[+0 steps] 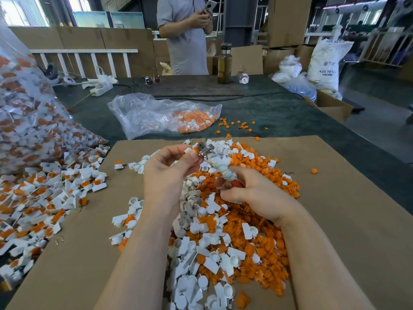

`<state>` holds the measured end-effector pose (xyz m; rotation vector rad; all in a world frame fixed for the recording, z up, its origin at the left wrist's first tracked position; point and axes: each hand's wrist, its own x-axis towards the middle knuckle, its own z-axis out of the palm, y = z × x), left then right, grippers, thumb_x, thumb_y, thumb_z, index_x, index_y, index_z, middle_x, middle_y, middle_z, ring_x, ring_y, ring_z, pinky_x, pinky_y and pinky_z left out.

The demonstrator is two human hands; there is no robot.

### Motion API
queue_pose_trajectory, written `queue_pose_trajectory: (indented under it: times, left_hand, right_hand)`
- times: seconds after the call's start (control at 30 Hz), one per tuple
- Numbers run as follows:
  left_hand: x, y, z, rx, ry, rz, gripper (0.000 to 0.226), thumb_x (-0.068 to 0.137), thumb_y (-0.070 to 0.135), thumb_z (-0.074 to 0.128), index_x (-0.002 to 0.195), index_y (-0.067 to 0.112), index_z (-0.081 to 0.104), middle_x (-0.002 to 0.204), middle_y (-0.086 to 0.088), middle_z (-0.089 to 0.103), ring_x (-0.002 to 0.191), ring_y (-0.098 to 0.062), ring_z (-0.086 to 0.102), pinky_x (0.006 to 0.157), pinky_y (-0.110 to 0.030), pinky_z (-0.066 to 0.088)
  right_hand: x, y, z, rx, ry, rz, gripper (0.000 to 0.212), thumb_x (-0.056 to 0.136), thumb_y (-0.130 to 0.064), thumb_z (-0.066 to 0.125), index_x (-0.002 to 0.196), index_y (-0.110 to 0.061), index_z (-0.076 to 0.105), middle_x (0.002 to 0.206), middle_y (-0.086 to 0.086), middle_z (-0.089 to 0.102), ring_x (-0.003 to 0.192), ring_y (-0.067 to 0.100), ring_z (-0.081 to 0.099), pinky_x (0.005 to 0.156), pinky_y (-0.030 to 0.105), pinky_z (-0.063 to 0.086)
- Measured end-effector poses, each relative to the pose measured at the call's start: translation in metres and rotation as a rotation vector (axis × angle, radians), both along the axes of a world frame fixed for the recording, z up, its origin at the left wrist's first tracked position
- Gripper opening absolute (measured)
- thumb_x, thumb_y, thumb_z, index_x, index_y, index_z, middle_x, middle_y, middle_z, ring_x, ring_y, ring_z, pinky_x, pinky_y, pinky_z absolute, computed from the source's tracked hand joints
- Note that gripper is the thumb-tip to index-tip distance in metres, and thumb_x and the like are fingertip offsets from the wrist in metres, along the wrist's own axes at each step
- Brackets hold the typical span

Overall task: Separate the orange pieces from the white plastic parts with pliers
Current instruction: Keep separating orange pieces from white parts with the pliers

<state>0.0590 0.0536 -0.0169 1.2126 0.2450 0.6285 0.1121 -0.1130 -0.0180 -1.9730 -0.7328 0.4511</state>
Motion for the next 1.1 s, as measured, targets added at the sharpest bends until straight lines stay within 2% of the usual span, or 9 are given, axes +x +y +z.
queue_pose_trajectory:
  times: [0.1, 0.27, 0.33, 0.4, 0.5, 0.67, 0.83, 0.97, 1.1]
  left_hand:
    - [0.0, 0.001, -0.001, 0.006, -0.006, -0.005, 0.01, 0.081, -0.002, 0.073, 0.085, 0.007, 0.07, 0.071, -0.003, 0.072, 0.064, -0.014, 0.07, 0.063, -0.022, 0.057]
    - [0.0, 0.002, -0.001, 0.018, -0.018, -0.017, 0.01, 0.081, -0.001, 0.072, 0.084, 0.009, 0.07, 0.069, 0.0, 0.072, 0.064, -0.012, 0.069, 0.062, -0.021, 0.057]
    - [0.001, 0.003, -0.001, 0.011, -0.019, -0.015, 0.011, 0.082, -0.002, 0.071, 0.083, 0.009, 0.07, 0.068, 0.002, 0.072, 0.063, -0.012, 0.069, 0.062, -0.021, 0.057]
    - [0.001, 0.004, -0.001, -0.002, -0.025, -0.017, 0.011, 0.081, -0.001, 0.071, 0.081, 0.01, 0.07, 0.068, 0.002, 0.072, 0.062, -0.011, 0.068, 0.062, -0.021, 0.057]
    - [0.001, 0.005, -0.001, -0.018, -0.029, -0.019, 0.012, 0.08, 0.0, 0.071, 0.078, 0.012, 0.071, 0.067, 0.002, 0.071, 0.061, -0.012, 0.067, 0.062, -0.022, 0.057]
    - [0.002, 0.005, -0.002, -0.02, -0.015, -0.016, 0.014, 0.083, -0.003, 0.069, 0.079, 0.01, 0.07, 0.067, 0.002, 0.071, 0.06, -0.011, 0.066, 0.061, -0.021, 0.057]
    - [0.001, 0.01, -0.002, -0.095, 0.062, -0.071, 0.008, 0.084, -0.001, 0.069, 0.085, 0.007, 0.069, 0.073, -0.002, 0.074, 0.067, -0.013, 0.071, 0.063, -0.022, 0.058]
    - [0.0, 0.028, -0.001, -0.306, 0.168, -0.009, 0.01, 0.089, 0.007, 0.067, 0.099, 0.005, 0.069, 0.088, -0.007, 0.078, 0.082, -0.016, 0.076, 0.066, -0.023, 0.06]
    - [-0.005, 0.06, 0.0, -0.764, 0.159, 0.233, 0.013, 0.094, 0.007, 0.062, 0.106, 0.001, 0.064, 0.084, -0.014, 0.077, 0.076, -0.017, 0.076, 0.062, -0.023, 0.06]
  right_hand:
    - [-0.001, 0.0, 0.002, -0.016, -0.018, 0.023, 0.032, 0.076, -0.029, 0.065, 0.107, -0.021, 0.062, 0.092, -0.001, 0.062, 0.091, 0.022, 0.061, 0.089, 0.043, 0.048]
    - [0.002, 0.002, -0.002, -0.085, -0.093, 0.001, 0.032, 0.088, -0.014, 0.063, 0.119, -0.016, 0.061, 0.09, -0.013, 0.057, 0.075, 0.005, 0.053, 0.075, 0.032, 0.047]
    - [0.001, 0.004, -0.004, -0.078, -0.146, -0.002, 0.021, 0.087, -0.01, 0.06, 0.104, -0.02, 0.066, 0.081, -0.015, 0.059, 0.063, 0.001, 0.049, 0.064, 0.026, 0.043]
    - [0.0, 0.005, -0.004, -0.062, -0.171, -0.007, 0.022, 0.087, -0.005, 0.057, 0.086, -0.026, 0.064, 0.065, -0.022, 0.058, 0.052, -0.001, 0.046, 0.053, 0.016, 0.037]
    - [0.0, 0.007, -0.005, -0.061, -0.204, -0.007, 0.026, 0.087, -0.002, 0.054, 0.081, -0.026, 0.062, 0.06, -0.032, 0.055, 0.05, -0.005, 0.048, 0.048, 0.011, 0.035]
    - [-0.001, 0.009, -0.006, -0.068, -0.241, -0.012, 0.027, 0.087, -0.001, 0.052, 0.076, -0.024, 0.061, 0.061, -0.032, 0.057, 0.051, -0.007, 0.052, 0.046, 0.01, 0.037]
    - [0.0, 0.012, -0.009, -0.108, -0.293, -0.047, 0.014, 0.086, -0.012, 0.058, 0.085, -0.025, 0.064, 0.071, -0.012, 0.058, 0.058, 0.001, 0.051, 0.054, 0.022, 0.037]
    - [0.001, 0.014, -0.012, -0.1, -0.356, -0.16, 0.005, 0.087, -0.019, 0.059, 0.091, -0.02, 0.062, 0.082, -0.005, 0.061, 0.074, 0.013, 0.056, 0.064, 0.037, 0.048]
    - [0.007, 0.01, -0.015, -0.085, -0.4, -0.307, 0.006, 0.088, -0.018, 0.057, 0.092, -0.019, 0.061, 0.078, -0.005, 0.061, 0.064, 0.013, 0.054, 0.054, 0.031, 0.042]
